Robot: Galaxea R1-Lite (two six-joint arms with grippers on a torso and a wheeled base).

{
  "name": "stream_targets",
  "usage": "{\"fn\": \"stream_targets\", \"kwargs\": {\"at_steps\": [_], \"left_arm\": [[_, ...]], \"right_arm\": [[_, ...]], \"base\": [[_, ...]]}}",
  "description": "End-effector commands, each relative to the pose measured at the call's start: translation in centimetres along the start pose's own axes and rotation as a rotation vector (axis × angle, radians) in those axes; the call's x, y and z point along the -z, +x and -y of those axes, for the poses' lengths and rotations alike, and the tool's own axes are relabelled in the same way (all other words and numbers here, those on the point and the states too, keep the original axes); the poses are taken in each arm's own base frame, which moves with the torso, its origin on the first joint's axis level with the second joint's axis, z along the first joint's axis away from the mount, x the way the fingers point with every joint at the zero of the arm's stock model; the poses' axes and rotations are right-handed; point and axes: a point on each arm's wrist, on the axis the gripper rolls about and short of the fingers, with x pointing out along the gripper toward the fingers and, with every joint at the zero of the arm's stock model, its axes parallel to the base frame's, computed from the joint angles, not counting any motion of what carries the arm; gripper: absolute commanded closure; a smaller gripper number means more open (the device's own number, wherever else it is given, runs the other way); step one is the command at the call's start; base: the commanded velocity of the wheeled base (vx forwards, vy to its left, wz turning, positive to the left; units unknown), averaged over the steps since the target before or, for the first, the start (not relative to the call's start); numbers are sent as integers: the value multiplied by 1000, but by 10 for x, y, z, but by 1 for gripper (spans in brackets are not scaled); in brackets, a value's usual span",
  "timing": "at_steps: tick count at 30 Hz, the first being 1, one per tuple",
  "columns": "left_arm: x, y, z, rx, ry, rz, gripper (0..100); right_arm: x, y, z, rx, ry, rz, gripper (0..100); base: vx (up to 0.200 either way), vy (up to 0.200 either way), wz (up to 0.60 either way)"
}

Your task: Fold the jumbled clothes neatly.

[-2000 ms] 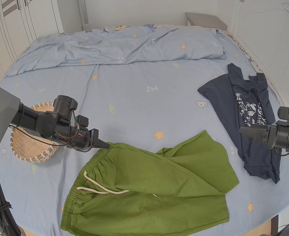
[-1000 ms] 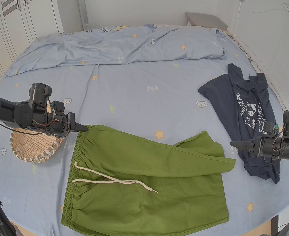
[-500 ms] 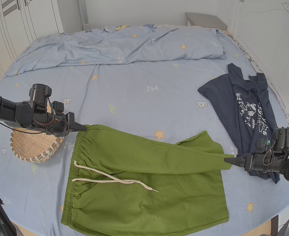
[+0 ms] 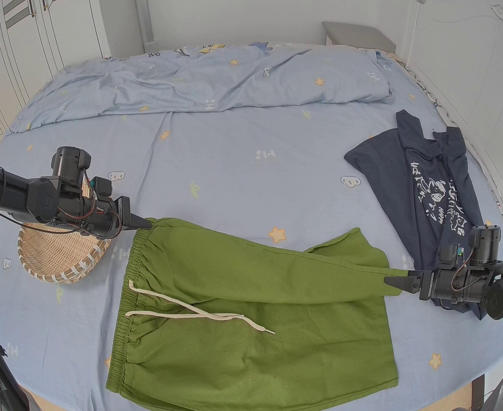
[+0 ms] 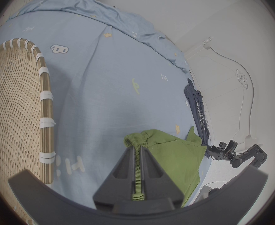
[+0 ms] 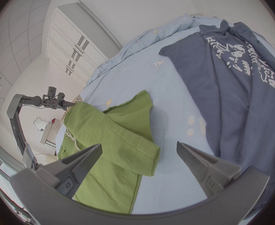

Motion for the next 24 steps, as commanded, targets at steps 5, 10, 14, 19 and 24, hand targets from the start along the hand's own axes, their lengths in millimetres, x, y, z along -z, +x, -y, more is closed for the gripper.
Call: {"fn": "stream_targets", "kwargs": {"at_steps": [5, 10, 14, 19, 24], "left_arm": [[0, 0, 0, -2, -2, 1, 100], [0, 0, 0, 0, 0, 1, 100], [0, 0, 0, 1, -1, 0, 100], [0, 0, 0, 1, 0, 1, 100], [0, -1, 0, -1, 1, 2, 100]], "right_arm": [[6, 6, -1, -13, 8, -30, 0], [6, 6, 0, -10, 8, -27, 100], [5, 5, 0, -9, 8, -25, 100], [5, 5, 1, -7, 10, -24, 100], [3, 3, -1, 0, 5, -15, 100]], "base": [[0, 0, 0], [0, 0, 0], [0, 0, 0], [0, 0, 0], [0, 0, 0]]}}
